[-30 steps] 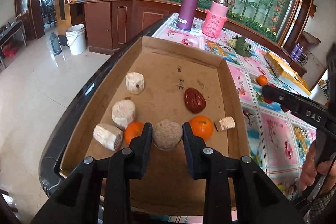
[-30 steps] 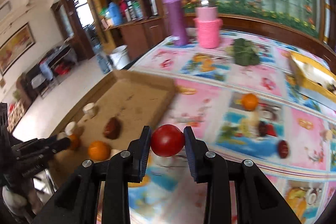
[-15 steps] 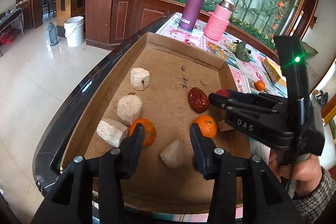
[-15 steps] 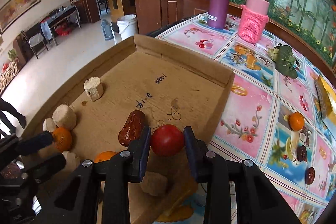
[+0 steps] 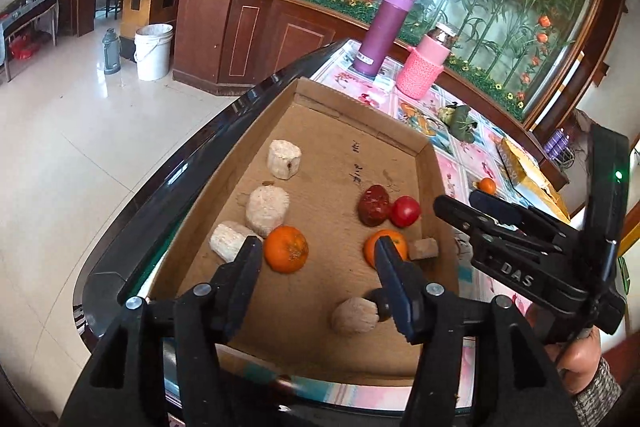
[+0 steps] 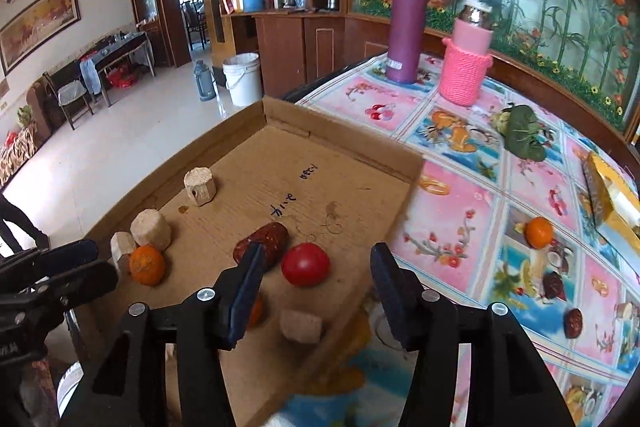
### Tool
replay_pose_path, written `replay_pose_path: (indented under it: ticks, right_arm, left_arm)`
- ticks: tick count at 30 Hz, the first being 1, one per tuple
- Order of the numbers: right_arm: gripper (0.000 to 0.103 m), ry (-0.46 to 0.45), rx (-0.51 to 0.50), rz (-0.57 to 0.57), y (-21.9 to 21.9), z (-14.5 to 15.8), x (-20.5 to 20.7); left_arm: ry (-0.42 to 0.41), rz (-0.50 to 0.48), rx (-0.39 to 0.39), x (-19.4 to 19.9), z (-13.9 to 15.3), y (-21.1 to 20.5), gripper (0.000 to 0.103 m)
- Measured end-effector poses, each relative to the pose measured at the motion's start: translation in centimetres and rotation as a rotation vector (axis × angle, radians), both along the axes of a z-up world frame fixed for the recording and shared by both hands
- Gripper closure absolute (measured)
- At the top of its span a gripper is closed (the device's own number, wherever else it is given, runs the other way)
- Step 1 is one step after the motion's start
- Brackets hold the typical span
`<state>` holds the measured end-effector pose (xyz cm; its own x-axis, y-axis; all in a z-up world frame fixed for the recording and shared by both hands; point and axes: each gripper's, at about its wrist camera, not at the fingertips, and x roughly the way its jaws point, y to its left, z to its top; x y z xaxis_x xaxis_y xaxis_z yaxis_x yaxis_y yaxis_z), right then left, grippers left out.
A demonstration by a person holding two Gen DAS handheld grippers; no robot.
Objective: Organize fruits
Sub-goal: 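Carry the biscuit and tomato into the cardboard tray and open both tools, then move both open tools back over the remaining fruit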
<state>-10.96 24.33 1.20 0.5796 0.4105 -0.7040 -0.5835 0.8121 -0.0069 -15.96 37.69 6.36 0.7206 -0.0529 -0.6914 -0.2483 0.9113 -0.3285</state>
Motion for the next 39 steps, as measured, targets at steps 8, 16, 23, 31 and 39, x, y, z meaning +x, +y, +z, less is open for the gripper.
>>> replay_pose_path:
  ticks: [8,16,23,31,39]
  right_arm:
    - [0.035,0.009,0.084,-0.126,-7.4,0.8,-2.2]
    - [0.035,0.022,0.155,-0.262,-15.2,0.8,-4.4]
    - [0.032,0.010,0.180,-0.341,-20.4,0.9,-5.2]
    - [0.032,0.041,0.189,-0.399,-23.8,-0.3,-4.7]
    - [0.032,0.077,0.187,-0.421,-24.6,-1.5,-3.8]
  left_arm:
    - [0.002,-0.117,0.066,0.0,0.9,-5.0,0.043]
    - [-0.006,-0.225,0.125,-0.3,2.0,-10.5,0.043]
    - [0.000,-0.301,0.167,-0.2,2.2,-14.5,0.039]
    - [0.025,-0.337,0.192,0.7,1.7,-16.6,0.039]
    - [0.030,-0.329,0.271,1.2,1.3,-17.7,0.039]
